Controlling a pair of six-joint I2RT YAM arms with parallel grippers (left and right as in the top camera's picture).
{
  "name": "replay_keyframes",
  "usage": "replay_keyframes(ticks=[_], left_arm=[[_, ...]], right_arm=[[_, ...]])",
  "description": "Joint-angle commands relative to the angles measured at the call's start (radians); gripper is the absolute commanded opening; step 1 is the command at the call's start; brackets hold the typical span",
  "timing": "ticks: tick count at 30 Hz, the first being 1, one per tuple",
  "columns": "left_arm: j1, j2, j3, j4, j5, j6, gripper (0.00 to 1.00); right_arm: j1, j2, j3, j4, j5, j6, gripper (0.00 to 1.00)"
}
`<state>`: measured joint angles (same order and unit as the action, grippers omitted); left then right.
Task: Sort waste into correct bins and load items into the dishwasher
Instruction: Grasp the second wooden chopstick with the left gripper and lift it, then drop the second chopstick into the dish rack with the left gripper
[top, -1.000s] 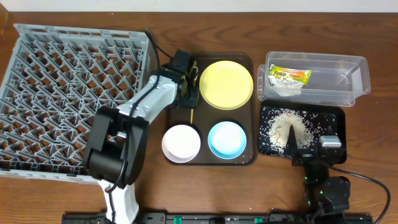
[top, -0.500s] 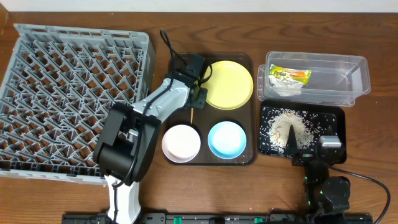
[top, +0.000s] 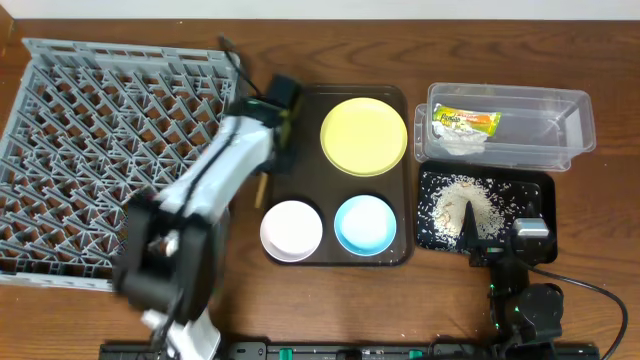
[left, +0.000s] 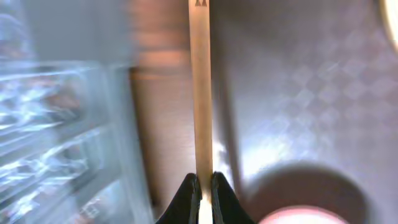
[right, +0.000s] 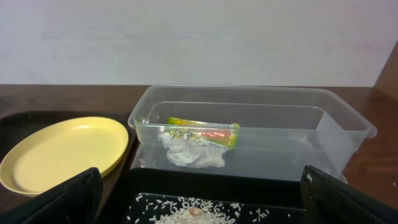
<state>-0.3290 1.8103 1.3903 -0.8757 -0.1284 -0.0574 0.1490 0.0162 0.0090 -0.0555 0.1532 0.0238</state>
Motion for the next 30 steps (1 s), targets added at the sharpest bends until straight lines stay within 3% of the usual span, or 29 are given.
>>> replay_keyframes(ticks=[1, 7, 18, 19, 21, 25, 26, 27, 30], left_arm=[[0.035, -0.179, 0.031, -0.050, -0.064, 0.032, 0.06], [0.111, -0.264, 0.011, -0.113, -0.073, 0.100, 0.06], [0.241, -0.150, -0.070, -0.049, -0.066, 0.136, 0.07], [0.241, -0.149, -0.070, -0.050, -0.066, 0.136, 0.09], [0.240, -0.152, -0.070, -0.050, -0.065, 0.135, 0.31], [0.238, -0.175, -0.047, -0.091, -0.019, 0.100, 0.50], [0.237, -0.187, -0.032, -0.112, 0.031, 0.097, 0.51], [0.237, -0.199, -0.020, -0.131, 0.085, 0.097, 0.65], [0.232, -0.260, -0.002, -0.151, 0.402, 0.098, 0.70]], right_arm=[[-0.013, -0.010, -0.003, -0.001, -0.001, -0.010, 0.99], [-0.013, -0.010, -0.003, -0.001, -0.001, -0.010, 0.99], [-0.013, -0.010, -0.003, -0.001, -0.001, -0.010, 0.99], [-0.013, -0.010, -0.003, -0.001, -0.001, -0.010, 0.99], [-0.013, -0.010, -0.003, -0.001, -0.001, -0.010, 0.99], [-0.013, -0.010, -0.003, -0.001, -0.001, -0.010, 0.99], [-0.013, -0.010, -0.003, -0.001, -0.001, -0.010, 0.99], [-0.013, -0.010, -0.003, -0.001, -0.001, -0.010, 0.99], [-0.013, -0.010, -0.003, -0.001, -0.001, -0.010, 0.99]])
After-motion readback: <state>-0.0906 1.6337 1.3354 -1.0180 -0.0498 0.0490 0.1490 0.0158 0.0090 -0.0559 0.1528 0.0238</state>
